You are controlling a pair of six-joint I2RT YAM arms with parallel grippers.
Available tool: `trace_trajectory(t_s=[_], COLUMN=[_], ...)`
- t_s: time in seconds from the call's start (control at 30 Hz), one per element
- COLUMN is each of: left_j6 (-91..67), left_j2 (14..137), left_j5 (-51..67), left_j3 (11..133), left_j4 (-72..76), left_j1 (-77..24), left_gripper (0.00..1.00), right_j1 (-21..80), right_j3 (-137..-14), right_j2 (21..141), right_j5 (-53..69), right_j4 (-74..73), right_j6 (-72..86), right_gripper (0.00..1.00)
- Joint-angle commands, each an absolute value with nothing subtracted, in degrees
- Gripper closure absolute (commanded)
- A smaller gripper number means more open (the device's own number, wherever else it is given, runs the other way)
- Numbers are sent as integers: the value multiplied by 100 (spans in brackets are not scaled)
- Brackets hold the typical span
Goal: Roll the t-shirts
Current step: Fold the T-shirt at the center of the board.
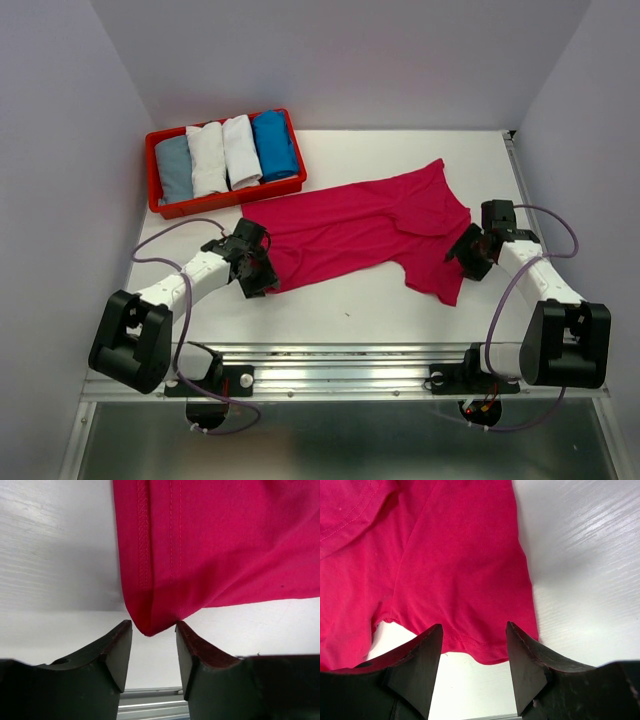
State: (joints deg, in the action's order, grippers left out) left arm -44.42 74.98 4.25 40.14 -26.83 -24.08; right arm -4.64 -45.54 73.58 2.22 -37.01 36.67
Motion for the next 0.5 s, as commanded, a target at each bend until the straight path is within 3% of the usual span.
trace_trajectory(t_s=[0.0,0.07,0.13,0.17,0.23,0.47], left_j6=[-4588,-4605,-4605,-4597,-4588,-4526], left_j2=[7611,7611,7646,7646,7612,7322], left_j5=[185,176,149,132,114,97], left_j3=[4008,3981,4016,4034,4060,4087], left_j4=[-2567,-2505,-2513,-2540,-2575,-2847], left_j1=[-2443,-2443,-2443,-2443,-2443,-2443], left_gripper=[51,54,65,80,99,100], right_j1=[-457,-457,-457,-457,-457,-457], right_j3=[-4711,-4720,-4729,-4729,-4720,-4588], right_j2=[7304,7348,7400,7409,7401,7102], right_j5=[264,237,202,150,123,70], right_j4=[-3779,-3814,-3867,-3902,-3937,-4297], right_j6=[3604,3621,3630,3630,3630,3946], right_gripper=[41,41,41,41,40,37])
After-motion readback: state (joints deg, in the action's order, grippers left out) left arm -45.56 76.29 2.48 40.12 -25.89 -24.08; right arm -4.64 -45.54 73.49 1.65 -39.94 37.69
